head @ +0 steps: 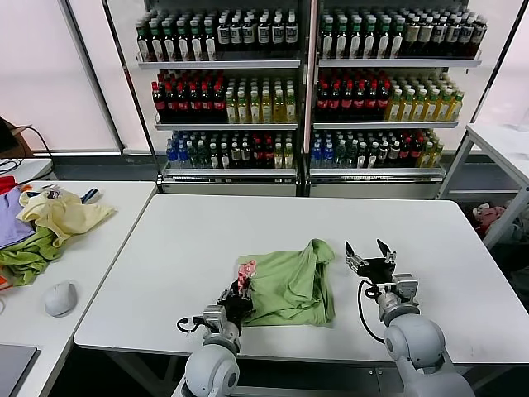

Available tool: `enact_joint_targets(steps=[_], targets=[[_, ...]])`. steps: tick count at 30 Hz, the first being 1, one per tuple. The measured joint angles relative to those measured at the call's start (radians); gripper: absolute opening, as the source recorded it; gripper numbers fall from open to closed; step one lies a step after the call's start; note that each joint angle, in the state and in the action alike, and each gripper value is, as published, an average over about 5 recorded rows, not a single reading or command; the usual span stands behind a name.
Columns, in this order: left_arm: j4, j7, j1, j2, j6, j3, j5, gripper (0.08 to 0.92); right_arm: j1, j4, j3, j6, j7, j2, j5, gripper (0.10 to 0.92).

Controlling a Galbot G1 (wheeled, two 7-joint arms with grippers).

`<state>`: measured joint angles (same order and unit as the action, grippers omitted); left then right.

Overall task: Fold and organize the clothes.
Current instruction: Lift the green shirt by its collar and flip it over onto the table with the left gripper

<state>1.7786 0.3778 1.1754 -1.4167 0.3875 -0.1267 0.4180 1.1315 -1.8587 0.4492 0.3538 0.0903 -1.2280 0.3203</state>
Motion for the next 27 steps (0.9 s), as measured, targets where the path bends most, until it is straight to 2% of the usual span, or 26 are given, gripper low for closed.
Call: enact_joint_targets(steps=[5, 15, 19, 27], targets=[[0.019, -0.002, 0.007, 0.005, -0.014, -0.026, 0.080, 0.179, -0.004, 0.002, 0.000, -0.002, 0.000, 0.000, 0.000, 0.823], [0.113, -0.019, 0.010, 0.064, -0.017, -0.175, 0.296, 0.170, -0.011, 0.004, -0.003, -0.008, 0.000, 0.001, 0.004, 0.823], [0.150, -0.026, 0.002, 0.128, -0.004, -0.276, 0.398, 0.170, -0.015, 0.005, -0.004, -0.011, -0.001, -0.002, 0.007, 0.823], [0.212, -0.027, -0.023, 0.311, 0.047, -0.474, 0.589, 0.170, -0.008, -0.006, -0.005, -0.014, -0.002, -0.011, 0.009, 0.823]])
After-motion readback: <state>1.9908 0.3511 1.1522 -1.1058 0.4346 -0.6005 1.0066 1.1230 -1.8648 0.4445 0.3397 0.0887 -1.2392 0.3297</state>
